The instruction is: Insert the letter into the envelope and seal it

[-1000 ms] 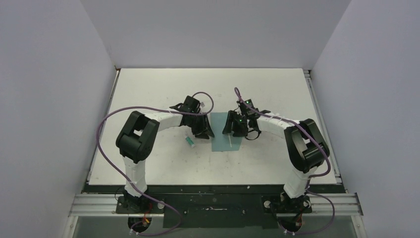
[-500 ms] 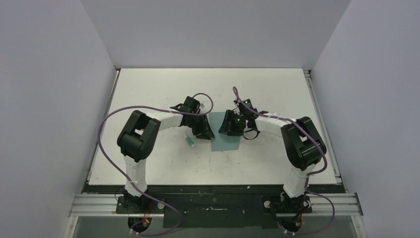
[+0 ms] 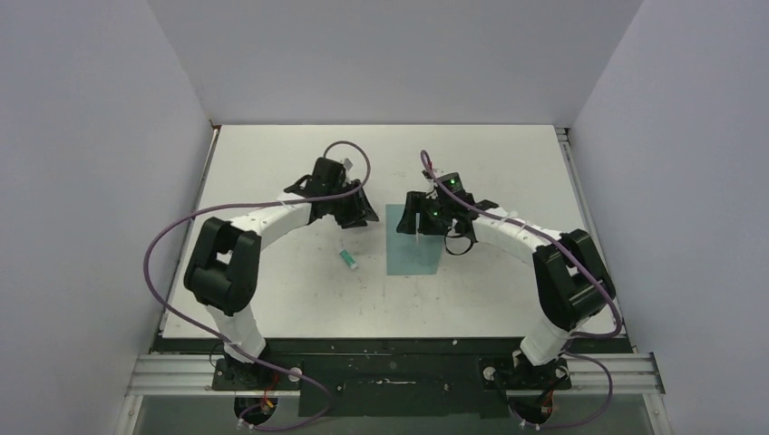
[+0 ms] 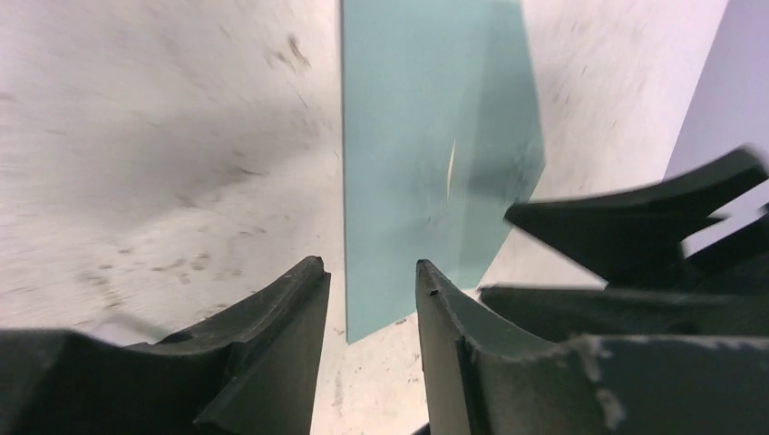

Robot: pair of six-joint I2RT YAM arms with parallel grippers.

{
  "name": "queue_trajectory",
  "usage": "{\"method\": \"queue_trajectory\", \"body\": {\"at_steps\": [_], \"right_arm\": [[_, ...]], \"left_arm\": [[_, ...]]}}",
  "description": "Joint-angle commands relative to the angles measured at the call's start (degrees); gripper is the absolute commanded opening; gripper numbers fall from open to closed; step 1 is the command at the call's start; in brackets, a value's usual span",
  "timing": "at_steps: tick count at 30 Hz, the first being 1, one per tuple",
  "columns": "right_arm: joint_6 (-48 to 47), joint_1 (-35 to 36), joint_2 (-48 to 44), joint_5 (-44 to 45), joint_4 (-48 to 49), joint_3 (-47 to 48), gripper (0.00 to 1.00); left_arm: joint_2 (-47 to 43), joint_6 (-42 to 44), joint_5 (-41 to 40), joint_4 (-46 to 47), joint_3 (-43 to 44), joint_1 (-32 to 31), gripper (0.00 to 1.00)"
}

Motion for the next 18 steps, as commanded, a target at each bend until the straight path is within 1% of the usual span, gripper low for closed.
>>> {"method": "queue_trajectory", "body": {"at_steps": [1,3,5,7,10,11,12,15,18], "right_arm": [[-9.1,7.5,-1.8,5.8,2.8,3.1,0.68],[-12.0,12.4,-0.4,11.8,1.0,5.2,0.73],[-13.9,17.8,1.9,17.3,-0.7,7.9,0.78],[-15.1,22.4,4.7,22.3,-1.7,10.8,0.82],[-15.5,26.8,10.4,26.6,-3.1,15.9,0.84],[-15.8,27.5,12.0,27.0,-3.9,17.7,0.84],[-15.8,28.2,13.7,27.6,-4.6,19.3,0.84],[-15.9,29.6,18.7,29.7,-7.1,24.5,0.84],[-15.9,30.9,23.0,33.2,-9.9,29.3,0.80]], "left_arm": [[-9.4,3.1,-9.7,-0.9,-1.6,4.8,0.40],[-12.9,3.9,-15.2,-2.5,-3.6,6.9,0.47],[-17.1,5.5,-21.7,-4.7,-4.9,8.8,0.57],[-20.8,7.3,-27.3,-6.9,-6.1,10.8,0.71],[-25.4,8.7,-34.6,-9.1,-7.5,13.6,0.99],[-26.7,9.2,-36.2,-9.6,-7.8,14.5,0.97],[-27.9,9.5,-37.8,-10.1,-8.1,15.6,0.96],[-31.0,9.6,-41.7,-12.0,-9.0,18.7,0.96],[-33.4,8.2,-43.5,-14.4,-9.9,22.4,0.96]]}}
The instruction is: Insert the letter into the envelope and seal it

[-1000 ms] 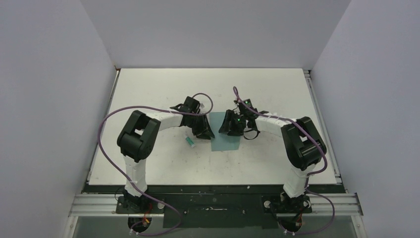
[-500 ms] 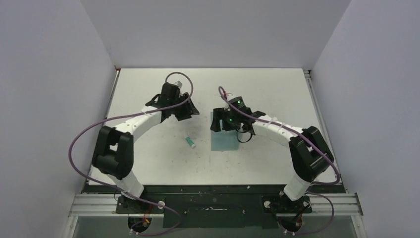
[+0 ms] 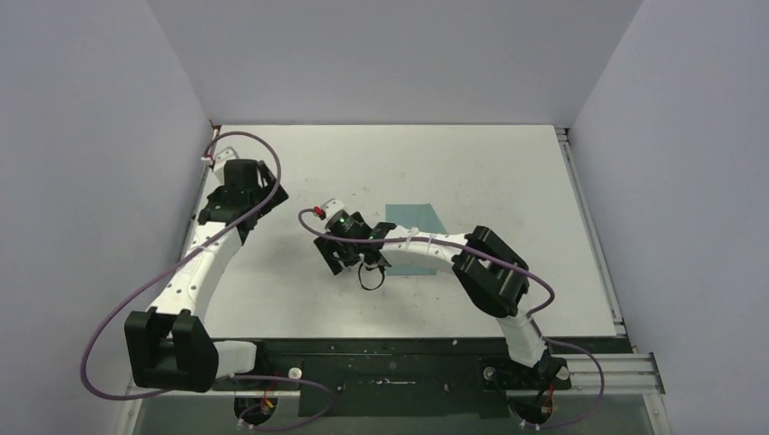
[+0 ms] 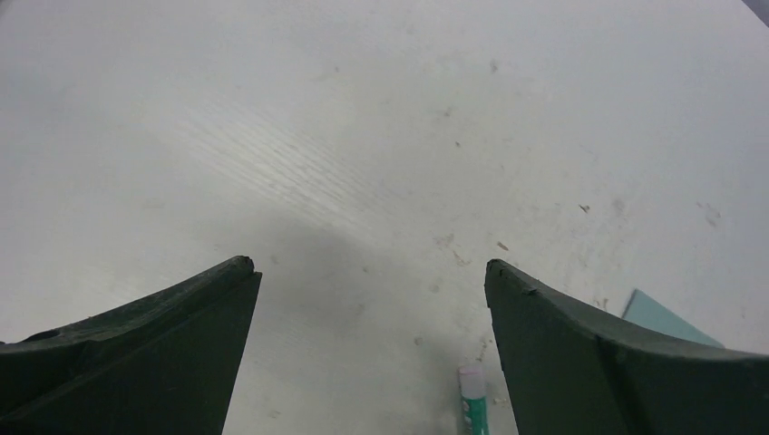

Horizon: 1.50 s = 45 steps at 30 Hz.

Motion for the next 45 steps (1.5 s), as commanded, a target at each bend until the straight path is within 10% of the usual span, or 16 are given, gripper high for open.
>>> {"method": "queue_trajectory", "body": {"at_steps": [1,25,33,38,45], "right_arm": [[-1.1,1.0,4.7,9.0,-4.8,7.0,0.78],[1.4,-4.7,13.8,-1.2,-12.0,17.8,0.25],[13.0,-12.4,3.8,-8.6,2.9,8.2,0.17],[23.5,-19.2,-5.7,-15.5,16.8,-0.1,0.18],[34.1,-23.1,-13.5,-22.9,25.3,-4.4,0.18]], "left_arm": [[-4.3,0.0,-7.1,-4.8,-1.2,5.0,0.96],[-7.9,-7.0,-6.4,-5.0,-7.6,6.6,0.98],[-8.6,-2.5,16.4,8.0,-12.7,5.3,0.97],[-11.3,-5.5,39.0,34.3,-21.5,0.9,1.00],[-4.9,-4.9,46.2,46.4,-16.6,-11.3,1.00]]}}
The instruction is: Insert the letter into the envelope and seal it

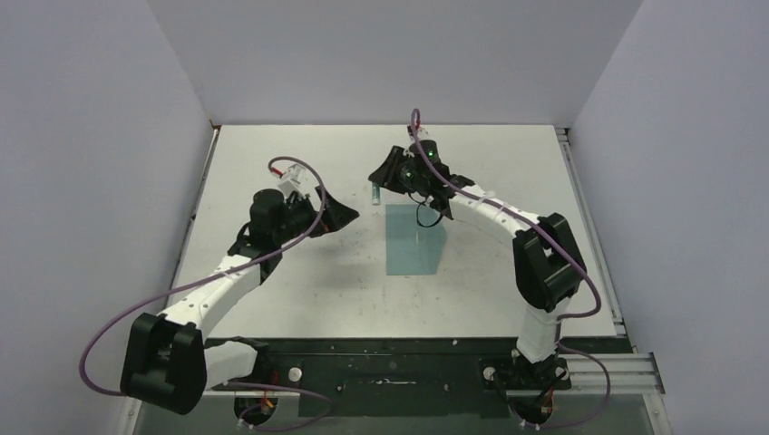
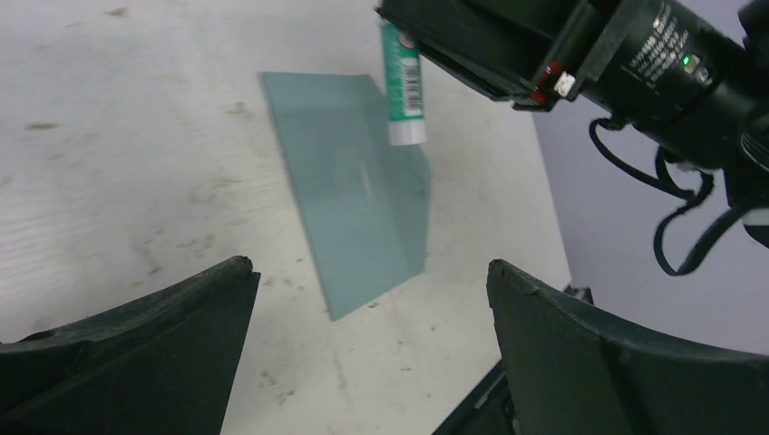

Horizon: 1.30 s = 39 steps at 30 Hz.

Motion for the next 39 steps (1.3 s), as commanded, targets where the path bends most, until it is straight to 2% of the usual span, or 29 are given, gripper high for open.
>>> {"method": "queue_trajectory", "body": {"at_steps": [1,8,17,20,23,25,28,31,35,39], "right_arm": [[8.8,0.8,-7.0,-7.1,11.4,-1.5,0.18],[12.4,0.4,-11.2,-9.7,13.9,-3.6,0.18],[14.3,0.2,-13.4,-11.7,15.7,-5.0,0.19],[14.4,0.1,-13.7,-12.1,15.8,-5.1,0.20],[12.3,-0.2,-14.3,-12.5,12.9,-4.6,0.26],[10.1,-0.8,-14.7,-13.3,9.4,-4.1,0.36],[5.7,-1.9,-15.5,-14.3,2.4,-2.4,0.52],[0.7,-2.9,-16.2,-15.8,-5.0,-0.3,0.63],[-3.7,-3.6,-16.9,-17.9,-10.8,2.5,0.67],[-4.2,-4.4,-15.9,-21.7,-13.2,3.7,0.64]], "left_arm": [[5.1,0.8,7.8,12.1,8.5,-5.5,1.00],[11.7,-4.0,11.0,18.6,14.1,-6.0,0.88],[16.6,-6.2,14.2,17.1,16.9,-6.4,0.49],[17.0,-5.7,14.7,16.8,17.1,-6.5,0.31],[17.1,-2.6,15.4,15.6,17.9,-6.4,0.00],[16.8,2.1,15.8,12.9,18.8,-6.4,0.00],[16.0,13.8,17.0,6.4,19.7,-6.4,0.00],[14.8,24.6,20.5,-0.7,21.2,-6.5,0.00],[13.6,32.7,21.7,-6.5,22.4,-6.5,0.00],[13.5,34.7,23.6,-7.1,22.9,-6.6,0.00]]}}
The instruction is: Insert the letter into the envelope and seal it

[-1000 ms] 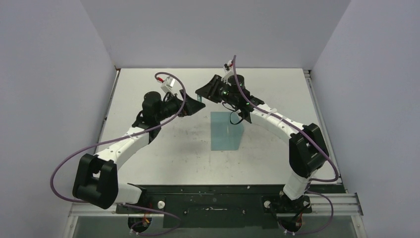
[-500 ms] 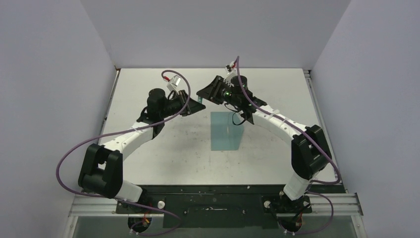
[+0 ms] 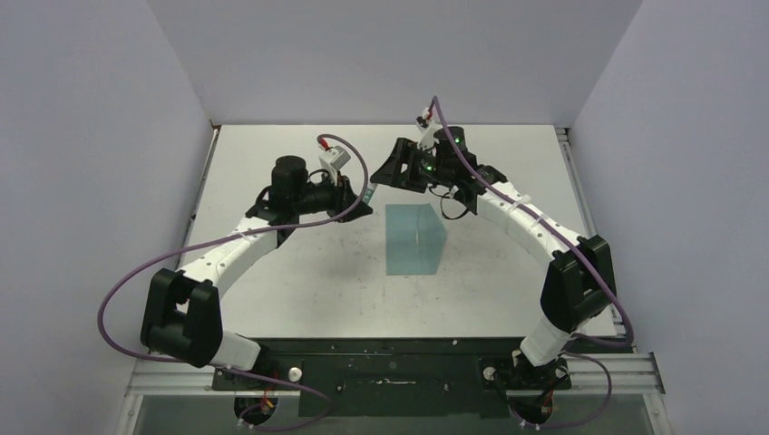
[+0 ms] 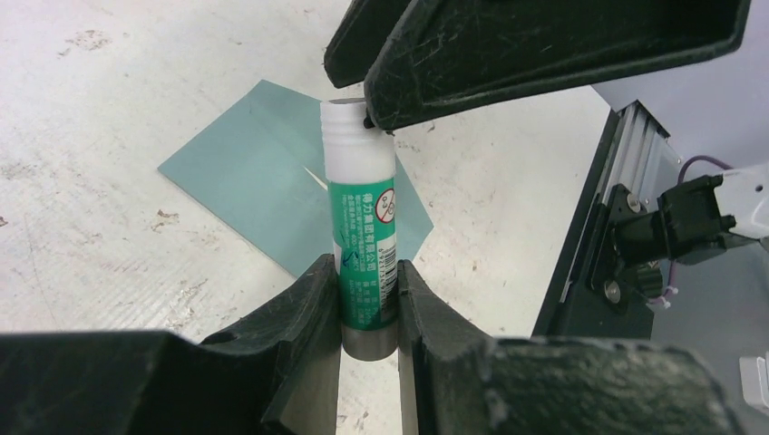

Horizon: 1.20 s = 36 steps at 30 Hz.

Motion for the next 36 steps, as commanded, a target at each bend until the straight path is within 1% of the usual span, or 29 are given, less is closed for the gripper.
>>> {"method": "queue_trajectory", "body": {"at_steps": [1,8,9,11,13,18,22,27,29,32,33,36], "right_arm": [[-3.4,-0.8,-2.2,-5.2,-4.2,3.4,0.64],[-0.2,-0.8,-0.8,-12.0,-0.2,2.4,0.61],[0.2,-0.9,-0.5,-12.8,0.1,2.3,0.60],[0.9,-0.9,-0.2,-13.3,1.2,1.8,0.53],[1.3,-1.1,0.1,-13.5,2.0,1.6,0.48],[1.6,-1.4,1.2,-14.4,2.2,2.1,0.46],[1.9,-1.4,2.2,-16.4,2.2,2.3,0.39],[2.4,-1.4,2.9,-18.3,2.6,2.6,0.38],[2.5,-1.5,3.0,-18.2,2.7,2.6,0.32],[2.1,-2.0,2.9,-16.9,2.3,2.8,0.12],[1.6,-2.5,2.8,-16.4,1.7,3.2,0.07],[0.1,-4.6,2.3,-16.2,0.8,4.0,0.05]], "left_arm": [[-2.2,7.7,4.2,-2.7,3.1,-0.2,0.00],[-1.8,8.4,5.0,-2.8,3.5,-0.2,0.00],[-1.7,8.5,5.2,-2.8,3.5,-0.3,0.00],[-1.6,8.6,5.9,-2.7,3.5,-0.2,0.00],[-1.6,9.1,6.8,-3.0,3.4,-0.3,0.00],[-1.5,10.1,8.3,-4.1,3.7,-0.3,0.00],[-1.5,10.2,7.8,-3.9,3.9,-0.2,0.00],[-0.9,10.1,7.1,-3.4,4.0,-0.2,0.00],[-0.6,10.0,7.1,-3.1,3.9,-0.3,0.00],[-0.4,10.0,7.1,-3.3,3.5,-0.2,0.00],[-0.4,10.1,7.0,-3.6,3.4,-0.1,0.00],[-0.3,11.3,7.1,-6.5,3.0,-0.1,0.00]]}}
